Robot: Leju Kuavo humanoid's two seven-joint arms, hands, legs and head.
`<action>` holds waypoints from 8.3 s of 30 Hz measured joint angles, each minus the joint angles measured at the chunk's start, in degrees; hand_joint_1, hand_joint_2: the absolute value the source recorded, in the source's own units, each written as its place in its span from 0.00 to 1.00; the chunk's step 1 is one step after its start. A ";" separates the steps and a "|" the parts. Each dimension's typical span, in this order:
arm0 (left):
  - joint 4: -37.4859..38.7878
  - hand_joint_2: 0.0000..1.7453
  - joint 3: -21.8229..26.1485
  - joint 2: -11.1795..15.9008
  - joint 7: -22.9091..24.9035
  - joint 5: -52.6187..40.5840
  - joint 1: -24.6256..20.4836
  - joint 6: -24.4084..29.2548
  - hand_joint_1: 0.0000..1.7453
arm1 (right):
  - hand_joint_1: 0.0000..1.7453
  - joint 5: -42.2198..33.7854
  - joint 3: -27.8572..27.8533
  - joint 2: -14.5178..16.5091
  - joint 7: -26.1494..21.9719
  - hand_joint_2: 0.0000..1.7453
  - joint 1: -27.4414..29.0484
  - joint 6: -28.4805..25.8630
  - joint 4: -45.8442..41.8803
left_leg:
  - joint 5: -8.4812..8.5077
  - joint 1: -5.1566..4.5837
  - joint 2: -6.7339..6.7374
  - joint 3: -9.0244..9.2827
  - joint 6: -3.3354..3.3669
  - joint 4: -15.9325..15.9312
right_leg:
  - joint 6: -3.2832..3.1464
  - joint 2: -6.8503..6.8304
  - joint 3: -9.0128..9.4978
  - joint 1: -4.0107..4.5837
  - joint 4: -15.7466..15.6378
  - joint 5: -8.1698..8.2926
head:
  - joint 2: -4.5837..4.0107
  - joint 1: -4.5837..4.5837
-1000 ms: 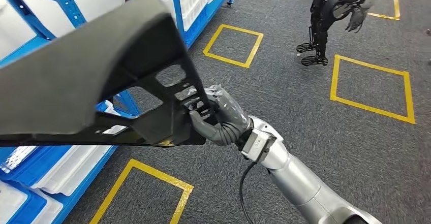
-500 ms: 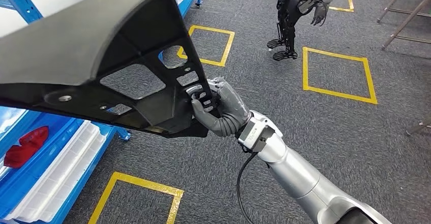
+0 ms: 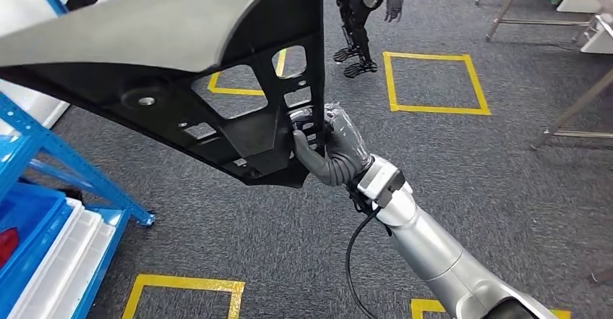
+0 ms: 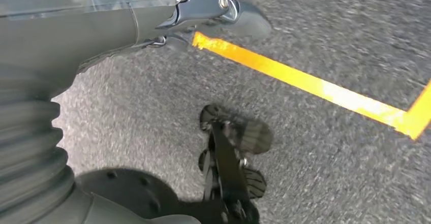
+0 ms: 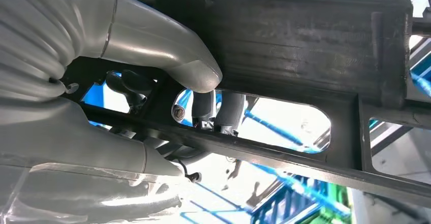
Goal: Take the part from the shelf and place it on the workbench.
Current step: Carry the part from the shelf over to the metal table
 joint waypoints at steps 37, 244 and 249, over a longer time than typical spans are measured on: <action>0.16 1.00 0.22 0.73 0.32 -1.50 0.25 -0.18 0.00 | 1.00 2.45 -6.87 -2.80 -1.24 1.00 8.99 0.53 -5.74 | 6.23 0.46 -3.78 1.81 0.03 -6.81 | 0.63 5.32 0.30 -0.19 0.60 -0.52 | 0.01 -0.25; 0.15 1.00 4.84 3.91 1.46 0.84 0.23 -2.71 0.00 | 1.00 3.28 -12.69 1.43 0.98 1.00 7.31 3.28 -7.06 | 0.92 0.11 -1.20 2.89 0.43 -2.88 | 0.55 0.05 1.47 -0.20 -0.59 -0.73 | 0.00 -1.60; 0.17 1.00 4.83 3.91 1.35 0.66 0.58 -2.72 0.00 | 1.00 3.29 -12.70 1.46 0.97 1.00 8.21 3.14 -7.05 | 2.76 0.18 -1.19 -1.88 0.03 0.24 | 0.51 0.34 2.73 -0.04 -0.36 -2.12 | 0.01 -1.69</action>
